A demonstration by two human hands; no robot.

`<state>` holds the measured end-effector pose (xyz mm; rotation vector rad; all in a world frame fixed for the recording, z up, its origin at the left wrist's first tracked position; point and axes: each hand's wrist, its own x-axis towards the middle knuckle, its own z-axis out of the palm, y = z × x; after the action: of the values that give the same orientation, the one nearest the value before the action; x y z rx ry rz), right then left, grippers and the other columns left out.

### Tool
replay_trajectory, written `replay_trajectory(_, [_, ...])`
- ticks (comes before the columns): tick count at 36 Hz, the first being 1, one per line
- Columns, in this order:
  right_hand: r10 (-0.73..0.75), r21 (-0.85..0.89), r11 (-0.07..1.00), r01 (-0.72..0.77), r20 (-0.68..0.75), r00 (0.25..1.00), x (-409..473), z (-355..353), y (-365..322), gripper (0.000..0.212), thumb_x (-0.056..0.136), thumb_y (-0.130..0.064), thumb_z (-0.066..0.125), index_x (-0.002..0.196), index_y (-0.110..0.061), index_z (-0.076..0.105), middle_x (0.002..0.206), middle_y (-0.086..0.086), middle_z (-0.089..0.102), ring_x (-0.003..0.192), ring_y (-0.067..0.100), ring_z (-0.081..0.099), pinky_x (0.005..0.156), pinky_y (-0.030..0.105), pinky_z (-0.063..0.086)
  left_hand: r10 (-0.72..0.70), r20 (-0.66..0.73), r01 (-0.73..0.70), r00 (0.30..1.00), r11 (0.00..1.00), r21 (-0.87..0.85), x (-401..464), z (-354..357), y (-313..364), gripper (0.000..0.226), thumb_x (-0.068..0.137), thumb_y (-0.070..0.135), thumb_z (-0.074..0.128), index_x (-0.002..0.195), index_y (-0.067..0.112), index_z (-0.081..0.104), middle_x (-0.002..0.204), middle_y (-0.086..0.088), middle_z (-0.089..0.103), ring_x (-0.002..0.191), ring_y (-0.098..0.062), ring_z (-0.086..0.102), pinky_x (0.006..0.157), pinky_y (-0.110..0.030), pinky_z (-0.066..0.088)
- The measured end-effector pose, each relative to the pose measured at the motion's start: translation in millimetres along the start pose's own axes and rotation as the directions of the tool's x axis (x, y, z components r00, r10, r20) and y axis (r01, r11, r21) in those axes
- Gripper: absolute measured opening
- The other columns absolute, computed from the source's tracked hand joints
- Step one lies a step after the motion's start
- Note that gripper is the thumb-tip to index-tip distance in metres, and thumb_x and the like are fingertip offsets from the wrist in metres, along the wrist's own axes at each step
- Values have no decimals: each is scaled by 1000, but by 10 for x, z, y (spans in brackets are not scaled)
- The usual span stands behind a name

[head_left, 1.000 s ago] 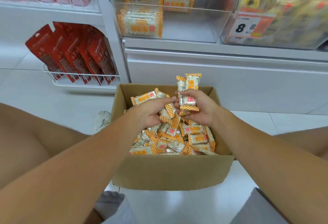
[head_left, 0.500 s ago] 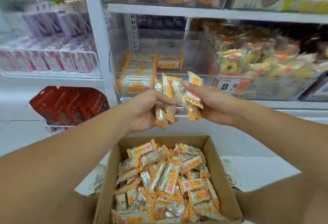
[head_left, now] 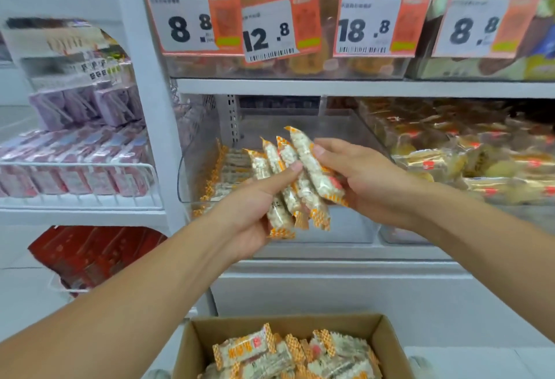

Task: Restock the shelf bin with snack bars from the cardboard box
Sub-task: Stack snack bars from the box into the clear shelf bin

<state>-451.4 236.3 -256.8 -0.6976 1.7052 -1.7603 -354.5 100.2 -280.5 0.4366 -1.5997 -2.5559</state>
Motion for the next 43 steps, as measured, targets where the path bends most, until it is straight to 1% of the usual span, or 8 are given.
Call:
replay_trajectory(4, [8, 39, 999, -9, 34, 999, 110, -6, 73, 26, 104, -23, 52, 121, -18, 72, 134, 34, 53, 105, 29, 47, 94, 47, 40, 4, -39, -5, 999, 1000, -19, 113, -31, 0, 55, 75, 27, 75, 126, 9, 68, 115, -14, 74, 93, -29, 70, 74, -37, 61])
replay_trajectory(10, [78, 50, 996, -73, -93, 993, 127, 135, 108, 37, 108, -27, 42, 119, -3, 68, 106, 16, 74, 86, 24, 66, 72, 32, 52, 30, -94, -28, 995, 999, 15, 207, 8, -7, 44, 86, 39, 69, 121, 13, 71, 113, -10, 75, 116, -34, 66, 104, -52, 47])
replay_trajectory(15, [127, 147, 983, -108, -126, 984, 91, 215, 160, 50, 106, -49, 39, 118, -11, 70, 107, 8, 76, 88, 19, 71, 78, 34, 55, -2, -93, -2, 996, 999, -45, 173, 32, 52, 73, 100, 68, 21, 125, 19, 67, 116, -5, 74, 113, -24, 69, 112, -48, 41])
replay_trajectory(19, [138, 63, 988, -143, 72, 988, -1, 180, 98, 64, 91, -67, 48, 123, -16, 70, 116, 9, 74, 110, 31, 69, 95, 53, 55, 87, -134, -97, 987, 993, -69, 106, 76, 73, 54, 103, 53, 40, 122, 10, 67, 111, -11, 75, 101, -26, 74, 92, -45, 57])
replay_trajectory(24, [95, -143, 987, -76, 129, 987, -77, 131, 79, 32, 93, -26, 68, 123, -15, 69, 115, 12, 73, 96, 25, 68, 88, 46, 60, 96, -166, -108, 982, 992, -69, 126, -4, 65, 40, 101, 32, 55, 129, 4, 61, 116, -16, 73, 105, -31, 72, 80, -43, 62])
replay_trajectory(28, [70, -164, 985, -45, 153, 986, -88, 84, 54, 31, 92, -20, 69, 122, -11, 68, 106, 15, 73, 91, 24, 66, 83, 42, 62, 165, -161, -185, 973, 975, -120, 158, -51, 43, 64, 88, 17, 75, 144, 9, 44, 126, -19, 68, 110, -34, 70, 75, -43, 62])
replay_trajectory(38, [11, -302, 952, 52, 203, 979, -81, 212, 100, 29, 96, -22, 66, 122, -11, 63, 100, 17, 71, 83, 18, 66, 80, 42, 58, 89, -71, -94, 994, 993, -66, 108, -40, 23, 72, 62, 17, 84, 129, 2, 63, 109, -21, 74, 91, -36, 74, 71, -51, 62])
replay_trajectory(43, [131, -89, 990, -112, 248, 960, -27, 220, 45, 40, 98, -36, 55, 129, -11, 64, 116, 12, 73, 94, 23, 68, 83, 39, 55, 81, -109, -82, 991, 997, 3, 125, -62, 71, 97, 49, 23, 98, 135, 6, 57, 110, -19, 74, 98, -38, 73, 82, -63, 57])
